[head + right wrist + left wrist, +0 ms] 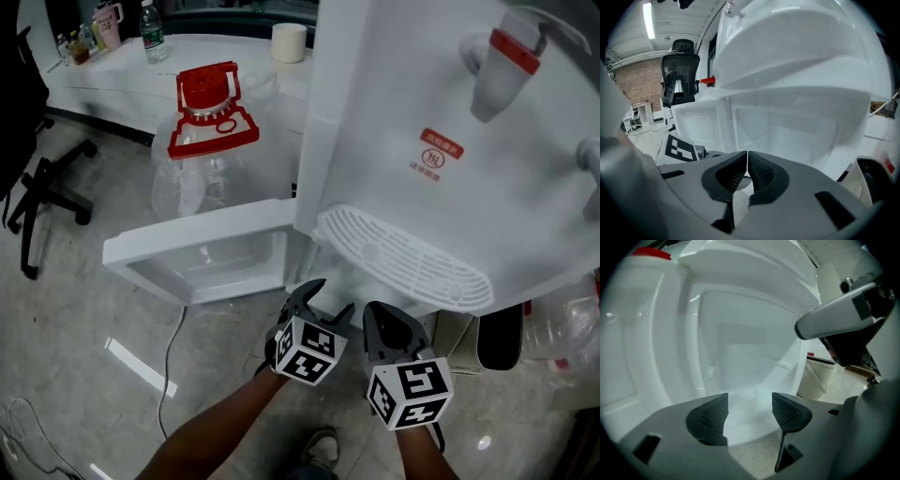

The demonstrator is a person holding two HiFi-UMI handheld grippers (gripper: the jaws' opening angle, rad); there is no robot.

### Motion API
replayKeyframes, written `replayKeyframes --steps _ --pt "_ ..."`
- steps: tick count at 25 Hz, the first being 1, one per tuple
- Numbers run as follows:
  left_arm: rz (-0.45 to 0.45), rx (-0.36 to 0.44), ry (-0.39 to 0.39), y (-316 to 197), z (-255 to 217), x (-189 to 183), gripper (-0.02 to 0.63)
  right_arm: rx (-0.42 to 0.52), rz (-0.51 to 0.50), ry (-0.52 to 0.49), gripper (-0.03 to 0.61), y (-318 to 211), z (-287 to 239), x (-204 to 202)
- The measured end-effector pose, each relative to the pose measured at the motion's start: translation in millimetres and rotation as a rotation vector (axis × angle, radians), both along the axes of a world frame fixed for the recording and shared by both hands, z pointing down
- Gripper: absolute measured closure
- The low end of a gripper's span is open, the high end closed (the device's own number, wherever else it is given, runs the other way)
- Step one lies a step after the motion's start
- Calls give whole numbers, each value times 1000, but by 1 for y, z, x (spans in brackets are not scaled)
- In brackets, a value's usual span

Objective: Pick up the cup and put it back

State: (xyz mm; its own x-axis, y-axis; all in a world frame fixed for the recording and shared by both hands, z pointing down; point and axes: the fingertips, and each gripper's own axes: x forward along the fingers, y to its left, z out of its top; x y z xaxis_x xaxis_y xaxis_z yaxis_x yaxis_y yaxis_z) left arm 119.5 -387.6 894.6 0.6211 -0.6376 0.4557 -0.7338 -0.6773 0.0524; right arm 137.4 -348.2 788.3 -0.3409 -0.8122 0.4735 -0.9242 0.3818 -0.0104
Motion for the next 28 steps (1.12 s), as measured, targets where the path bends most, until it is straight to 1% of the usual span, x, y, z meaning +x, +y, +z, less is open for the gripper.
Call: replayKeyframes --steps 5,10,14,18,21,26,28 --pt "-1 20 11 26 -60 -12 369 -52 -30 -1 557 18 -33 -14" --pt "-11 19 21 55 -135 -31 415 -92 -48 -25 557 35 -93 -34" --pt "-57 11 21 77 -201 -53 455 -109 -73 -39 557 47 -152 -53" --pt "-106 22 26 90 -263 -70 501 -99 -108 -43 557 53 -204 -69" --pt "-133 37 32 105 -326 -83 523 -78 -122 -39 557 66 -260 -78" --pt "-185 84 48 134 -435 -103 554 -59 -130 -56 557 98 -349 -87" --pt "-187 94 43 149 -476 -108 563 -48 -118 -66 557 111 -386 -89"
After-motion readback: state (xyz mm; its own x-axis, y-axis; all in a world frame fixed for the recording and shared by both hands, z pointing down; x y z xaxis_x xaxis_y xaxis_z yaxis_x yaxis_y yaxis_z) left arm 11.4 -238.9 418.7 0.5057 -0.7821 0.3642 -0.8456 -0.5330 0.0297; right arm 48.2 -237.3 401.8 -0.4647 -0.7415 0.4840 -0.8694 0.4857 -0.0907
